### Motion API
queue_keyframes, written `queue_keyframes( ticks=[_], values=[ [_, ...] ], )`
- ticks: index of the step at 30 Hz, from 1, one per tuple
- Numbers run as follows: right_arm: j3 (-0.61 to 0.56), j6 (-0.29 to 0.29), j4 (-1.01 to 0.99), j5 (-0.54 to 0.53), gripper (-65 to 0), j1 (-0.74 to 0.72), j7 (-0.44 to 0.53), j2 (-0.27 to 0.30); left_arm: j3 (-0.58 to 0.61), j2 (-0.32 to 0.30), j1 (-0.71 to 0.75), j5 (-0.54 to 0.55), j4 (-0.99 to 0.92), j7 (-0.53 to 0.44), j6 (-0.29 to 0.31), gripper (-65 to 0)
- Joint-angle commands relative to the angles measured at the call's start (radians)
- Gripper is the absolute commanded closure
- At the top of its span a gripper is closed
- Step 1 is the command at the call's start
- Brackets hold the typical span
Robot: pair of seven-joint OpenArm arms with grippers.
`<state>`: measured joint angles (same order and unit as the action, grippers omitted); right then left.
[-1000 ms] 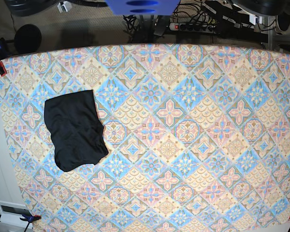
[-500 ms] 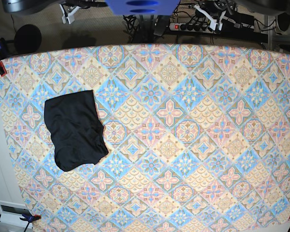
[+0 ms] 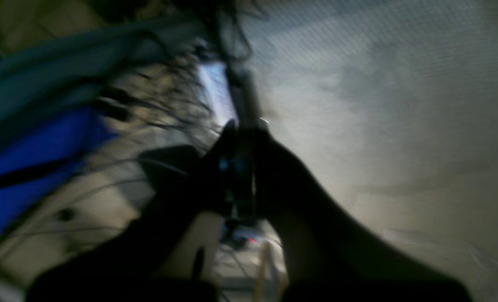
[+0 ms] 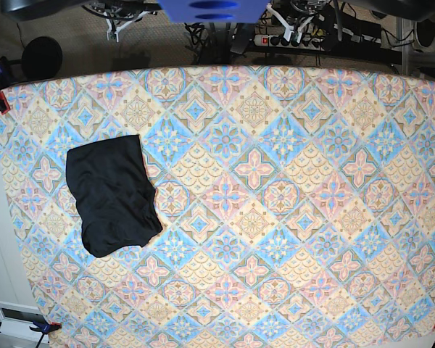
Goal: Layout the t-shirt on the table in an organized manner, then fold the t-shirt properly
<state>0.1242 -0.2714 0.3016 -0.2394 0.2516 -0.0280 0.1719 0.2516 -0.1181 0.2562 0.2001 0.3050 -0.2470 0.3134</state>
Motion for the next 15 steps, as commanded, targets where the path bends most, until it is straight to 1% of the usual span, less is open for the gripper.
queue_keyframes(
  ticks=[1,2,4,7,9,10,11,12,13,14,15],
  values=[
    [-0.004,0.008,-0.015,-0.001,0.0,0.002,0.017,0.018,0.005,-0.002,0.005,-0.003,0.001,-0.013,-0.010,-1.2],
    [-0.005,0.022,-0.029,-0.002,0.0,-0.007,0.024,0.018,0.004,0.005,0.005,-0.006,0.001,-0.013,-0.016,-1.2],
    [-0.004,0.030,-0.045,-0.002,0.0,-0.025,0.026,0.015,0.005,0.025,-0.004,-0.008,0.000,-0.010,-0.027,-1.2],
    [-0.004,0.031,-0.064,-0.002,0.0,-0.056,0.026,-0.044,0.005,0.034,-0.014,-0.009,-0.002,-0.008,-0.029,-1.2],
    [-0.004,0.040,-0.064,-0.004,0.0,-0.070,0.023,-0.053,0.005,0.036,-0.019,-0.009,0.000,-0.008,-0.029,-1.2],
    [-0.004,0.065,-0.064,-0.004,0.0,-0.073,0.023,-0.054,0.005,0.036,-0.028,-0.008,0.000,-0.008,-0.029,-1.2],
    [-0.004,0.102,-0.064,-0.004,0.0,-0.081,0.024,-0.054,0.005,0.036,-0.033,-0.001,0.000,-0.008,-0.029,-1.2],
    [-0.002,0.153,-0.064,-0.005,0.0,-0.084,0.027,-0.054,0.005,0.036,-0.033,-0.001,0.000,-0.008,-0.029,-1.3],
    [-0.002,0.189,-0.063,-0.007,0.0,-0.084,0.029,-0.054,0.005,0.036,-0.036,-0.001,0.000,-0.008,-0.029,-1.3],
    [-0.002,0.217,-0.055,-0.007,0.0,-0.084,0.032,-0.058,0.005,0.034,-0.038,-0.001,0.000,-0.008,-0.029,-1.3],
    [-0.002,0.232,-0.055,-0.007,0.0,-0.085,0.041,-0.076,0.005,0.034,-0.039,-0.001,0.000,-0.008,-0.029,-1.2]
  ],
)
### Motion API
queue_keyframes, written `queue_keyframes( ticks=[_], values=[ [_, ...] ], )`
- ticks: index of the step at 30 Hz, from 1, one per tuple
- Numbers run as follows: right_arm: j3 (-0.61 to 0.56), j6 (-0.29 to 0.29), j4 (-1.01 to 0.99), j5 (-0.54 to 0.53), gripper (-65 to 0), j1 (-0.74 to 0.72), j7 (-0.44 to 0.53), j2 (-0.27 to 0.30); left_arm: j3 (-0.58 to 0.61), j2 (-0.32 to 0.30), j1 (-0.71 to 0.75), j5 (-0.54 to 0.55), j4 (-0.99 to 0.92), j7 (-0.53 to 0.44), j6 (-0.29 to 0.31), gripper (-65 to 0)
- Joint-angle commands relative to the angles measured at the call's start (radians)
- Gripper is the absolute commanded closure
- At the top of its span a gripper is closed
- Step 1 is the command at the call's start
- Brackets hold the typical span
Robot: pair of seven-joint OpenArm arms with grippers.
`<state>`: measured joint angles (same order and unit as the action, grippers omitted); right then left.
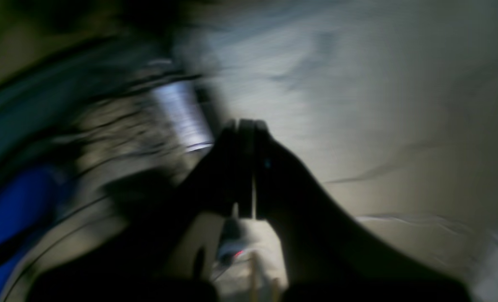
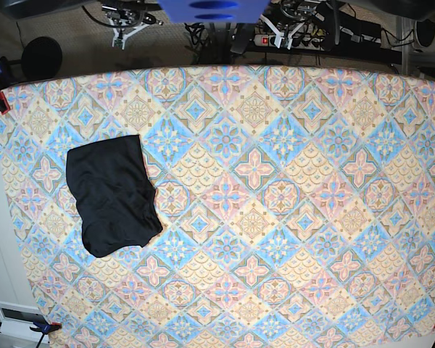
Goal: Layout the t-shirt on the table in an organized manner, then fold the t-shirt properly
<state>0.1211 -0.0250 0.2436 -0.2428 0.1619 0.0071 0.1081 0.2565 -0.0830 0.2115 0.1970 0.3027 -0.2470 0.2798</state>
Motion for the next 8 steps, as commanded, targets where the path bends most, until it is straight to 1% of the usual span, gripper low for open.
queue_keyframes(
  ticks=[1,2,3,8],
  values=[
    [0.001,-0.008,0.003,-0.003,0.0,0.003,0.015,-0.037,-0.001,-0.001,0.003,0.002,0.002,-0.008,0.005,-1.2],
    [0.001,-0.008,0.003,-0.005,0.0,-0.011,0.021,-0.064,-0.001,-0.001,0.003,0.002,0.002,-0.008,0.005,-1.2],
    [0.001,-0.008,-0.003,-0.005,0.0,-0.025,0.021,-0.080,-0.003,-0.001,0.001,0.002,0.002,-0.008,0.005,-1.2],
    [0.001,-0.008,-0.003,-0.005,0.0,-0.035,0.014,-0.084,-0.003,0.002,-0.002,0.003,0.005,-0.008,0.005,-1.2]
  ],
)
